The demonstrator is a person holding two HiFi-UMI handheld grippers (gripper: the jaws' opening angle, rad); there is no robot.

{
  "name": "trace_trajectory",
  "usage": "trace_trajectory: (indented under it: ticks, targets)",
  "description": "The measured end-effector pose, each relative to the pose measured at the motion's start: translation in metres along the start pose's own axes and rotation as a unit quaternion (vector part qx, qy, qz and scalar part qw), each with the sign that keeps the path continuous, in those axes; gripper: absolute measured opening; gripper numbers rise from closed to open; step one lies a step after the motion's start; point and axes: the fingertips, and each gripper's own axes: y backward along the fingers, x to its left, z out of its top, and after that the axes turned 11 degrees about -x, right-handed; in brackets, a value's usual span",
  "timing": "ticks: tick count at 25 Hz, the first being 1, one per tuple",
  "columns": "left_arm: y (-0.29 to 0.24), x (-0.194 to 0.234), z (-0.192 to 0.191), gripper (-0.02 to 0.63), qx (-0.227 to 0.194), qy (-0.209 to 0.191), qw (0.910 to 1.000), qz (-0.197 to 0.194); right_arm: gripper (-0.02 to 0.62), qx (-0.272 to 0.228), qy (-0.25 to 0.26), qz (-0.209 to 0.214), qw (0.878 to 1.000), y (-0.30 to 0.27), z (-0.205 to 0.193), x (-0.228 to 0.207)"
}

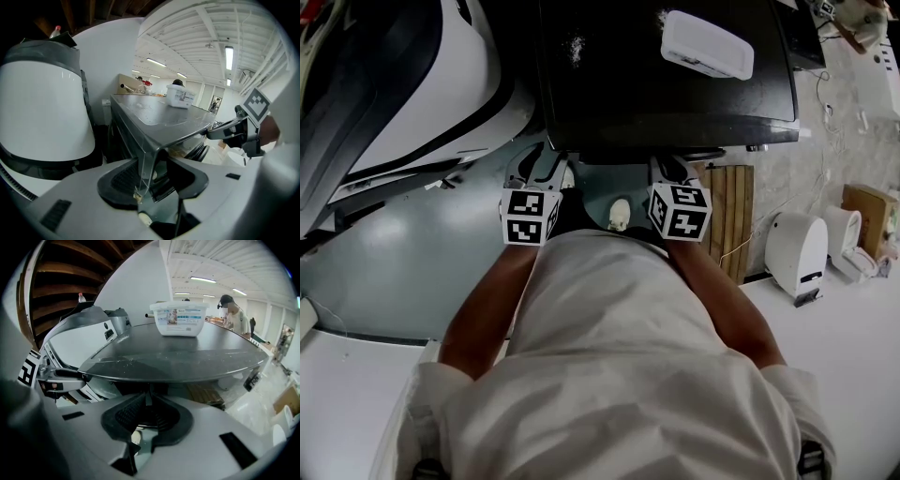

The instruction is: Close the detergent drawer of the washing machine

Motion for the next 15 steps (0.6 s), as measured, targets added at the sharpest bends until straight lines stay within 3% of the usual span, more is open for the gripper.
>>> trace_trajectory:
  ticks: [15]
  targets:
    - [0.0072, -0.0003, -0.0066, 0.175, 0.009, -0.001, 1.0, 0.004, 0.054, -0.003, 0.027, 0.021, 0.999, 0.0043, -0.0033, 0.0041]
